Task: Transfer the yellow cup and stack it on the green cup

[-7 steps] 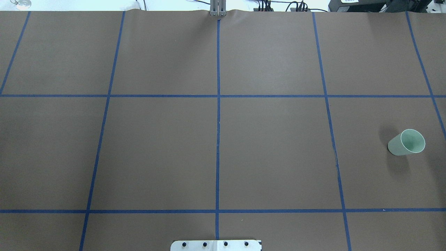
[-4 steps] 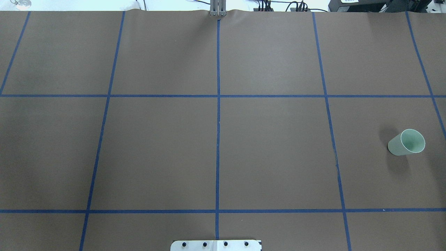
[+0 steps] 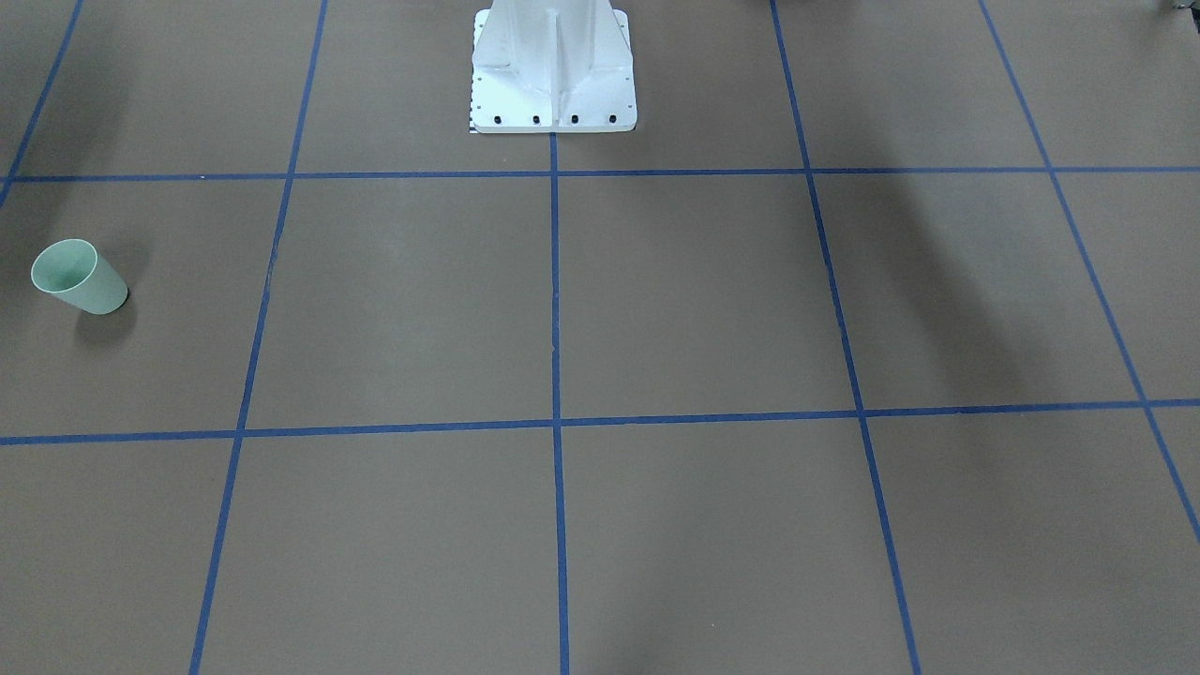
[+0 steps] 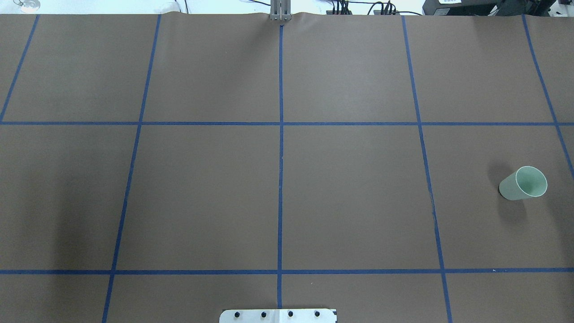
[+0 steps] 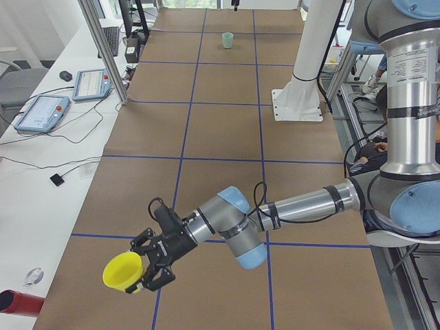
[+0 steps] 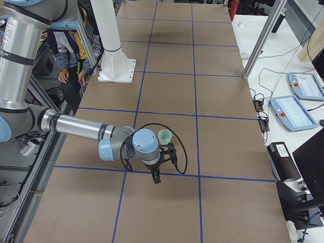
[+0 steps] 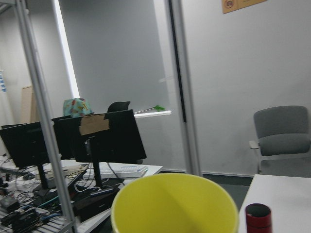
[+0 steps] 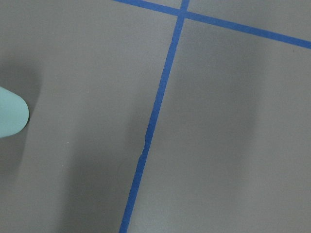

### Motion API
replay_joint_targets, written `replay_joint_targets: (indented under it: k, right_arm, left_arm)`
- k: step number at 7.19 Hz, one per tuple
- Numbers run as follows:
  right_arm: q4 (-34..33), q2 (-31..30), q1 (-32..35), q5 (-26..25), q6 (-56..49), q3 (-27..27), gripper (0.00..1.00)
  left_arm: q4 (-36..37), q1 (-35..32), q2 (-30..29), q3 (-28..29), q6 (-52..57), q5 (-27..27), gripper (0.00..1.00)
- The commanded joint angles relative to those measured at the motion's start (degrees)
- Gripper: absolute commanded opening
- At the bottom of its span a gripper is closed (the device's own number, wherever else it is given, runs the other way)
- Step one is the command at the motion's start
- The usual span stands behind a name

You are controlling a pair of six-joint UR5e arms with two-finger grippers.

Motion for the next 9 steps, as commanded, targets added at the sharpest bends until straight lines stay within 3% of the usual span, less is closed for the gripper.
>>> replay_joint_targets:
  k: [1, 2, 4, 6, 7, 9]
  right_arm:
    - [3.23, 0.78, 0.00, 0.00, 0.59, -0.01, 1.00]
    - [6.22, 0.78, 0.00, 0.09, 0.95, -0.01, 1.00]
    - [7.30, 4.80, 0.00, 3.23, 1.92, 0.25, 1.00]
    - [7.39, 9.02, 0.00, 7.36, 5.14, 0.43, 1.00]
    - [7.91, 9.91, -0.26, 8.43, 9.00, 1.30, 0.99]
    - [8.01, 12.88, -2.88, 8.96, 17.51, 5.07, 0.99]
  left_arm:
    - [0.20, 4.18, -4.53, -3.74, 0.82, -6.61, 0.31]
    - [0.21, 7.95, -7.25, -6.28, 0.73, -11.10, 0.39]
    - [-0.23, 16.81, -10.25, -11.90, 0.82, -18.75, 0.38]
    - [-0.41, 27.89, -14.73, -16.13, 7.61, -18.87, 0.29]
    - [-1.54, 32.99, -14.83, -17.63, 10.89, -18.96, 0.19]
    - [-4.97, 46.43, -18.33, -17.56, 15.82, -18.79, 0.16]
